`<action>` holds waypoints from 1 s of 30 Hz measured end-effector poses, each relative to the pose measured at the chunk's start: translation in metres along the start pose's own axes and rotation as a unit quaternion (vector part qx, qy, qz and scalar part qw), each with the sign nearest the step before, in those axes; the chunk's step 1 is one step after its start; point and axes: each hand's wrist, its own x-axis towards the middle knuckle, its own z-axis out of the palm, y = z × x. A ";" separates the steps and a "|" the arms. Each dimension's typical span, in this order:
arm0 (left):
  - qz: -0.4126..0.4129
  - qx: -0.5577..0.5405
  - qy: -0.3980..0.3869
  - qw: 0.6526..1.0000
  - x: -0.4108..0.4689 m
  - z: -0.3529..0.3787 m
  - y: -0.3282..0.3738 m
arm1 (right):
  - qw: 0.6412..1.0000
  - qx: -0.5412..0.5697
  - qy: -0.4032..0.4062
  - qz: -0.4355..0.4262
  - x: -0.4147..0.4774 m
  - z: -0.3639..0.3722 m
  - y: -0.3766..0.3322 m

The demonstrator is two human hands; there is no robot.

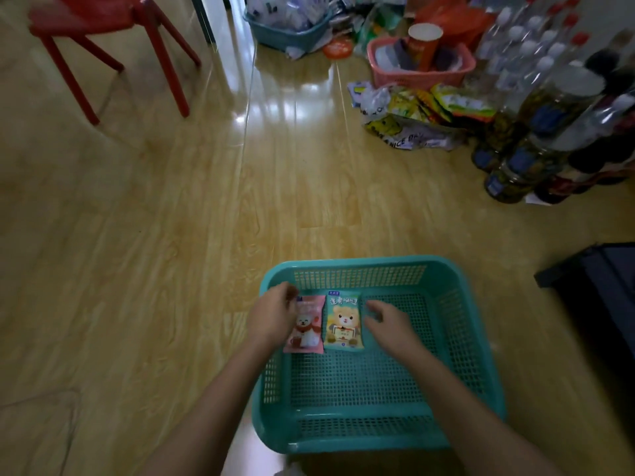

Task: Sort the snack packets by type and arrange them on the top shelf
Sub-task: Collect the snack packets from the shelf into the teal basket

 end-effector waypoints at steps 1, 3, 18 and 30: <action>0.019 0.013 0.005 1.000 -0.007 -0.023 0.015 | 1.000 -0.007 0.014 -0.016 -0.012 -0.020 -0.015; 0.054 0.056 0.019 0.997 -0.023 -0.075 0.051 | 0.997 -0.021 0.048 -0.053 -0.042 -0.065 -0.048; 0.293 0.134 0.130 0.938 -0.227 -0.509 0.471 | 0.929 -0.123 0.313 -0.153 -0.441 -0.502 -0.340; 0.547 0.087 0.121 0.824 -0.391 -0.592 0.665 | 0.845 -0.103 0.524 -0.009 -0.747 -0.599 -0.346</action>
